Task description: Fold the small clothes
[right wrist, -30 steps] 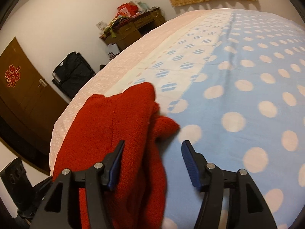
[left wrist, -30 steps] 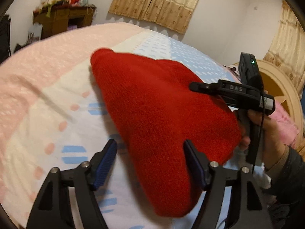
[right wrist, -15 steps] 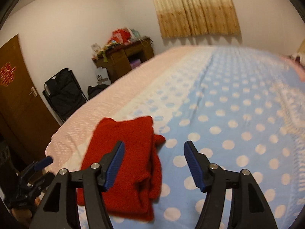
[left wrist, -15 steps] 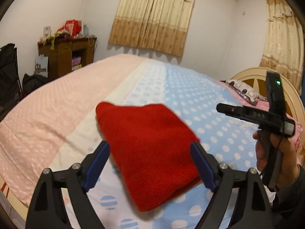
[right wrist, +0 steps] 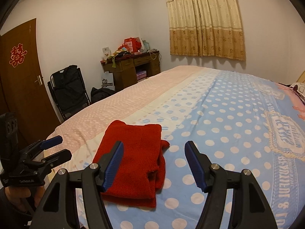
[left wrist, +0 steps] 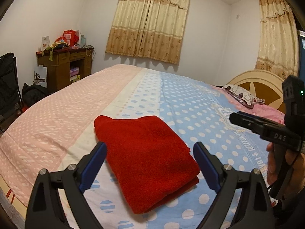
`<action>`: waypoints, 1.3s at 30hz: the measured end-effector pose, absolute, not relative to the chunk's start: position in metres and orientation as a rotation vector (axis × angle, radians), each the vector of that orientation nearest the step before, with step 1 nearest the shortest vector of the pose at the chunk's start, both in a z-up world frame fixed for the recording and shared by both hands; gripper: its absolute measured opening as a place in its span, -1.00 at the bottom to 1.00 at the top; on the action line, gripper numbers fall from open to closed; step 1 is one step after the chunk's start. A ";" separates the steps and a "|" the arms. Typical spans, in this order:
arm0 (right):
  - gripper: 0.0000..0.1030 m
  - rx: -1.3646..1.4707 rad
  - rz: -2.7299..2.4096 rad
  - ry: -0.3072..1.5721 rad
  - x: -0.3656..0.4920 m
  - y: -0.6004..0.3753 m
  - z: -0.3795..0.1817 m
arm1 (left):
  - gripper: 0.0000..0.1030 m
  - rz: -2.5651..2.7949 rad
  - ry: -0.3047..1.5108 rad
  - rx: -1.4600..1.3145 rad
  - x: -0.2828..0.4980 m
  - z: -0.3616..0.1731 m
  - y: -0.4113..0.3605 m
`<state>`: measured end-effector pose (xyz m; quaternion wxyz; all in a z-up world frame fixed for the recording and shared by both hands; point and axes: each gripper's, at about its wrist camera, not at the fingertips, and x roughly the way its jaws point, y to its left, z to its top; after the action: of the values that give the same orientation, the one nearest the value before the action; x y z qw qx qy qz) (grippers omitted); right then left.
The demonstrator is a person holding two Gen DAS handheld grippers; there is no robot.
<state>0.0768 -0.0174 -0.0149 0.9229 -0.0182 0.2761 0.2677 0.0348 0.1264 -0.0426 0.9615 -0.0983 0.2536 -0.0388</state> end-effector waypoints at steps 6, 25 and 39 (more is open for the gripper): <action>0.31 -0.012 0.534 0.542 0.073 -0.026 -0.011 | 0.87 -0.083 0.516 -0.188 0.033 -0.042 0.121; 0.31 -0.019 0.537 0.551 0.070 -0.023 -0.012 | 0.87 -0.072 0.515 -0.189 0.030 -0.042 0.123; 0.32 -0.023 0.541 0.559 0.069 -0.018 -0.019 | 0.97 -0.053 0.520 -0.152 0.031 -0.044 0.121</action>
<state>0.0692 -0.0179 -0.0193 0.9253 -0.0114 0.2723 0.2635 0.0305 0.1208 -0.0441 0.9633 -0.0748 0.2566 -0.0261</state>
